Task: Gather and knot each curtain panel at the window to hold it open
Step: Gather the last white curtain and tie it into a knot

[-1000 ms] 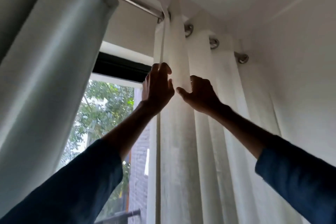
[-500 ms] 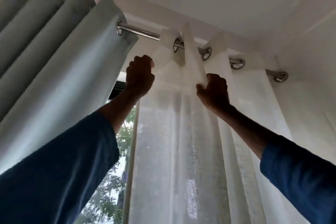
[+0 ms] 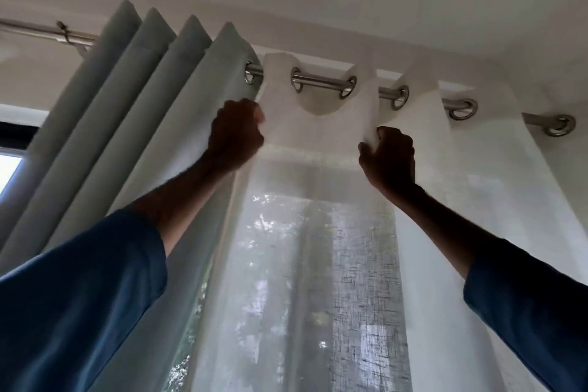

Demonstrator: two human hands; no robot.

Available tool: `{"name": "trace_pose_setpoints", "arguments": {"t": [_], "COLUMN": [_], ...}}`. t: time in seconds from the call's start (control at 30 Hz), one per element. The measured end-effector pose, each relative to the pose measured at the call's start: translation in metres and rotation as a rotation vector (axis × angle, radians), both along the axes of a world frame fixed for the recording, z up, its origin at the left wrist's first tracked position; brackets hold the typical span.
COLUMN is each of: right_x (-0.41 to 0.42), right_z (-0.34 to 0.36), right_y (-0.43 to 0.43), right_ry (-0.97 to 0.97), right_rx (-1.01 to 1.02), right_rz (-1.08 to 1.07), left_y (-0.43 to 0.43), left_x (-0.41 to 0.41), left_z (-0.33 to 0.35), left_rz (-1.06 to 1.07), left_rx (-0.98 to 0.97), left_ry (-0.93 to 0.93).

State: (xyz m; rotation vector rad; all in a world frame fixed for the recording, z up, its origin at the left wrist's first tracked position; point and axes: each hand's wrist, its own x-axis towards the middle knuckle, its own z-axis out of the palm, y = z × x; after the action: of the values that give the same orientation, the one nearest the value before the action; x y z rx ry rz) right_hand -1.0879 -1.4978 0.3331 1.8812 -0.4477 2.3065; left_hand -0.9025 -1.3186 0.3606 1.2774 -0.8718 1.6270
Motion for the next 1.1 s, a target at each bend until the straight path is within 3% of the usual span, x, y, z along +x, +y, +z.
{"name": "trace_pose_setpoints", "arguments": {"t": [0.13, 0.23, 0.37, 0.53, 0.8, 1.1], "right_x": [0.005, 0.020, 0.049, 0.072, 0.059, 0.022], "right_z": [0.006, 0.010, 0.011, 0.013, -0.019, -0.050], "right_y": [0.008, 0.029, 0.075, 0.091, 0.038, 0.016], "right_ry": [-0.011, 0.065, 0.195, 0.270, 0.195, 0.103], "right_rx": [-0.033, -0.107, -0.225, -0.309, -0.252, -0.208], "right_rz": [-0.191, -0.255, -0.238, -0.208, -0.174, -0.330], "left_y": [0.001, 0.000, 0.001, 0.011, -0.003, -0.027], "left_x": [-0.030, -0.042, -0.046, -0.033, -0.033, -0.041], "left_z": [0.005, 0.009, 0.009, 0.006, -0.015, -0.025], "left_rz": [-0.195, -0.272, -0.266, -0.231, -0.382, -0.286], "left_rx": [0.091, 0.160, 0.309, 0.288, 0.453, 0.469], "left_ry": [-0.133, -0.135, -0.083, -0.058, -0.065, -0.144]}}
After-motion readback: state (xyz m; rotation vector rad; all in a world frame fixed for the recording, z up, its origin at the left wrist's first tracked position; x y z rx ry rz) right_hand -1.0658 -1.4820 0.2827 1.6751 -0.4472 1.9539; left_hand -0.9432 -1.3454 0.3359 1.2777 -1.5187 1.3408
